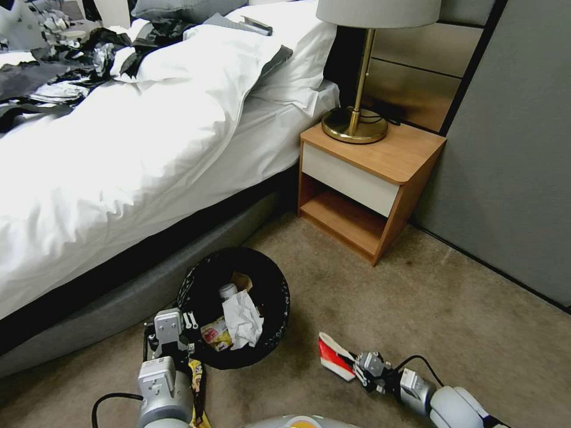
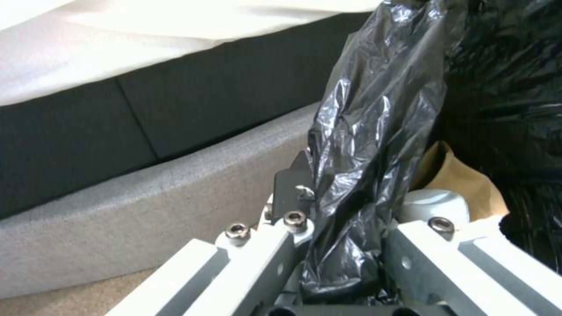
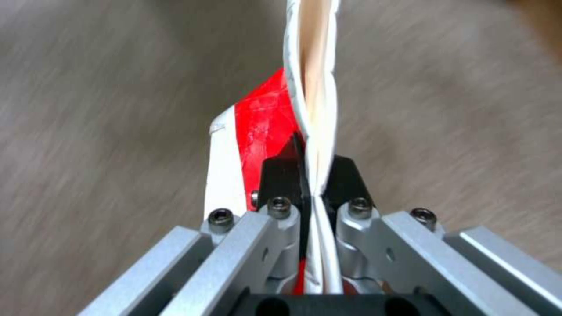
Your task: Pick up the trash bin, then pick up the garbage from the floor and place it into the trash bin.
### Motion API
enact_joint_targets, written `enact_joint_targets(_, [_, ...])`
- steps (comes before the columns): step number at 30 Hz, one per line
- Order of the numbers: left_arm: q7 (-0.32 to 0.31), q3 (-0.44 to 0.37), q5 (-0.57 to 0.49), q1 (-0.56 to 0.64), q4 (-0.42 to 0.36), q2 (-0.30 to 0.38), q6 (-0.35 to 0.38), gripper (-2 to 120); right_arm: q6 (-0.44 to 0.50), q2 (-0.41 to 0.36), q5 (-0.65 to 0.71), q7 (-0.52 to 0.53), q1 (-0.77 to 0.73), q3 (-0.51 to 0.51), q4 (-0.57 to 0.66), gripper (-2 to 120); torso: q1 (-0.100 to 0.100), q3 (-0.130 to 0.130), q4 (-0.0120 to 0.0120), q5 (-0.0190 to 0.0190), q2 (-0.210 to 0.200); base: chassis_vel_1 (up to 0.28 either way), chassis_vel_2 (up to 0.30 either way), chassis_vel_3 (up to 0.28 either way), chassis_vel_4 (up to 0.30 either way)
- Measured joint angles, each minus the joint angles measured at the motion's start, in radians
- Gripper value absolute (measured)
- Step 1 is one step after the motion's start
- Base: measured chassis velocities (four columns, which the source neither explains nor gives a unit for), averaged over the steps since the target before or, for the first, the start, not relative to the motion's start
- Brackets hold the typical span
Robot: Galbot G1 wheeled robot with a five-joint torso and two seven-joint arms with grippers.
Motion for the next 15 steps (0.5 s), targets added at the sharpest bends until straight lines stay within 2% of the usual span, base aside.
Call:
enact_joint_targets(8, [0.0,0.0,-0.002,0.008,0.0,0.002,-0.007,1,0.0,0.012,0.079,0.085,0.007,0.064,0.134,0,0.0,0.0,0.0,0.0,0.0,0.0,0.0,0.0,0.0])
enact_joint_targets(13, [0.0,-0.001,-0.003,0.009,0.0,0.006,-0.007,1,0.027,0.024,0.139,0.126,0.045,0.139,0.307,0,0.0,0.0,0.0001,-0.0001,0.0,0.0,0.0,0.0,0.0])
enact_joint_targets(14, [0.0,-0.001,-0.003,0.009,0.0,0.006,-0.007,1,0.027,0.024,0.139,0.126,0.045,0.139,0.307,0,0.0,0.0,0.0001,-0.0001,0.0,0.0,0.0,0.0,0.0])
enact_joint_targets(15, [0.0,0.0,-0.003,0.009,0.001,0.006,-0.007,1,0.031,0.027,0.177,0.142,0.064,0.158,0.383,0,0.0,0.0,0.0003,-0.0002,0.0,0.0,0.0,0.0,0.0])
